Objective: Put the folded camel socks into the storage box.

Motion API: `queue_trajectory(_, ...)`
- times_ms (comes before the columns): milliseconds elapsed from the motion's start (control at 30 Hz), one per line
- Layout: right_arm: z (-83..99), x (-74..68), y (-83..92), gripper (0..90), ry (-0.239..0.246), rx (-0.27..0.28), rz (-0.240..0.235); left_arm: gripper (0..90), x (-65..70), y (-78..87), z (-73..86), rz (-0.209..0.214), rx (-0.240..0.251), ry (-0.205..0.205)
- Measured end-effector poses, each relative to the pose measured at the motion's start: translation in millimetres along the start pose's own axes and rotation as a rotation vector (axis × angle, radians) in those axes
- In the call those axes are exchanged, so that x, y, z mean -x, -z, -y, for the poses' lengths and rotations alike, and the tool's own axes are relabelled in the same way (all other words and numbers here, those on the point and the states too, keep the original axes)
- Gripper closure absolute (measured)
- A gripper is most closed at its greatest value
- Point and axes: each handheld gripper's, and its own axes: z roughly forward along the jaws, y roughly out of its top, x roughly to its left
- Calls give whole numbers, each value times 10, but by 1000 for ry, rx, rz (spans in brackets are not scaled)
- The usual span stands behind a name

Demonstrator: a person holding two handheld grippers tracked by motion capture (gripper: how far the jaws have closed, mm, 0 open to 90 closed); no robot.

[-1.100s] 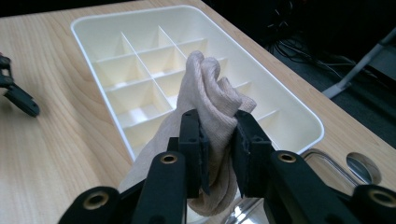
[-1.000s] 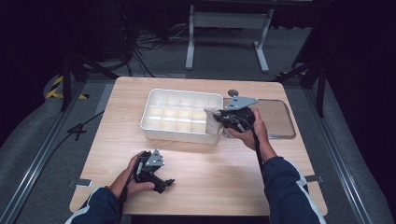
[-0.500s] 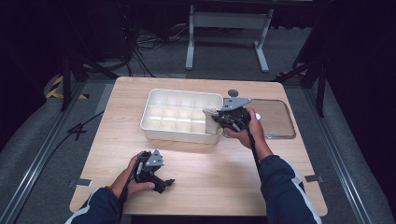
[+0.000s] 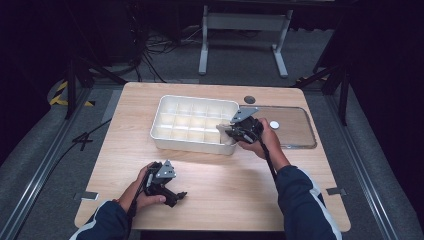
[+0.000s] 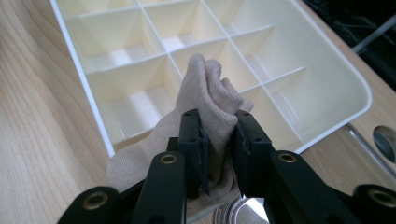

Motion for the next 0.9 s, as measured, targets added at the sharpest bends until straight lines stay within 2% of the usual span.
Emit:
queue_trajectory(133,4,-21,-100,746,27,-74,-18,2,0,0,0,0,0,-1)
queue_trajectory(233,-3,13,-123,747,14,-95,-41,2,-1,0,0,0,-1,0)
queue_trajectory(333,4,17,-176,752,33,-139,-56,2,-1,0,0,1,1,-1)
queue_trajectory(400,-16,13,-186,752,39,-155,-57,2,-1,0,0,0,0,0)
queue_trajectory(500,-35,21,-203,755,22,-173,-63,2,0,1,-1,1,-1,0)
queue_trajectory(700,-66,-13,-234,761,50,-224,-69,2,-1,1,-1,4,-2,0)
queue_trajectory(900,-109,11,-302,762,47,-287,-88,1,0,3,-3,3,-7,0)
